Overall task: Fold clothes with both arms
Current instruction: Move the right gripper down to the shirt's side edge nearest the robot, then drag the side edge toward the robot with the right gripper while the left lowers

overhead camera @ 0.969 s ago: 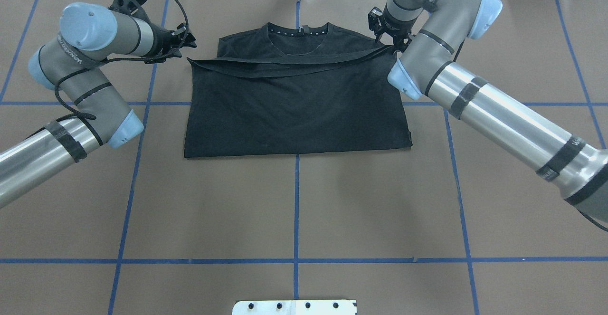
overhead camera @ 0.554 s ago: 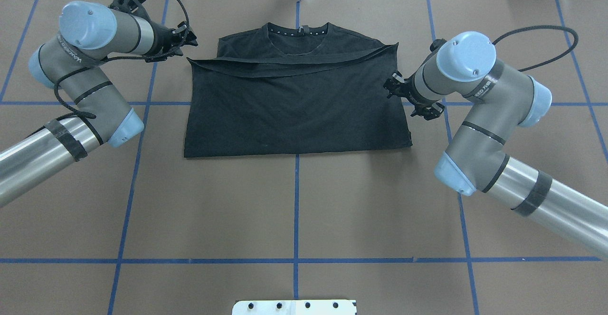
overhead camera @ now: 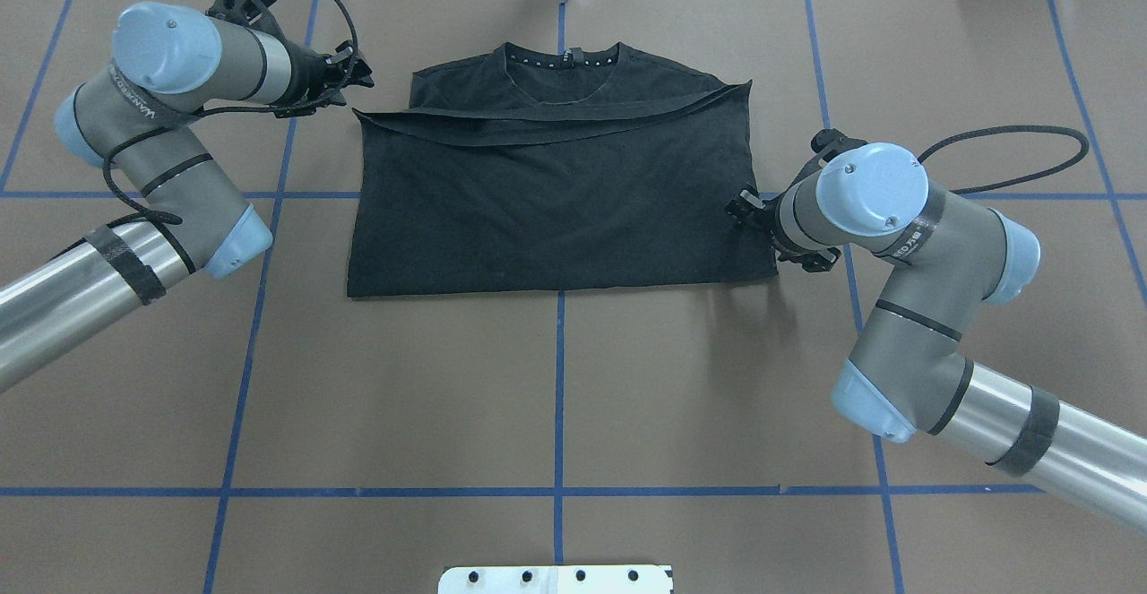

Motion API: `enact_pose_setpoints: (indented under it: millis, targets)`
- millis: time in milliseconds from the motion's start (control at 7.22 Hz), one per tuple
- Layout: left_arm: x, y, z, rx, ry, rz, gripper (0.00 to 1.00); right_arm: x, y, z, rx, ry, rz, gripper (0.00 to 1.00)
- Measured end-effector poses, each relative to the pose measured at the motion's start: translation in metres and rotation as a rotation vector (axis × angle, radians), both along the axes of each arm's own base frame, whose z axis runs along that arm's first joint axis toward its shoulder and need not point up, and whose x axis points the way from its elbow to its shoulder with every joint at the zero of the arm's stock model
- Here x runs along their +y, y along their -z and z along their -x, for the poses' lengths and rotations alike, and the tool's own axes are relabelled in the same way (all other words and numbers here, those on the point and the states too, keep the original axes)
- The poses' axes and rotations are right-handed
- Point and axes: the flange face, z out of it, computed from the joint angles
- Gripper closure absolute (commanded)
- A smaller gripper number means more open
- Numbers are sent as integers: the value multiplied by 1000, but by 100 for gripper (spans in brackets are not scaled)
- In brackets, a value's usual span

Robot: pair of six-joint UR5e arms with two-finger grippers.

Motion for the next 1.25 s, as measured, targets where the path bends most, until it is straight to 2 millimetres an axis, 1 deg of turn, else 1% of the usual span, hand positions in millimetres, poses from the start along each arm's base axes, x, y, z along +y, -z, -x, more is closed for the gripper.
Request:
enact_pose_setpoints:
  millis: [277, 415, 554, 692, 1246]
  targets:
    - [0, 0, 0, -1, 1, 2, 45, 13, -1, 8, -3, 9, 8, 24]
    - [0, 0, 0, -1, 1, 3, 45, 16, -3, 10, -1, 11, 10, 38]
    - [0, -1, 0, -2, 1, 3, 45, 16, -3, 11, 0, 12, 11, 75]
    - [0, -2, 0, -3, 1, 4, 45, 16, -3, 11, 1, 11, 11, 100]
    - [0, -3, 0, -4, 1, 4, 45, 17, 1, 9, -11, 7, 15, 100]
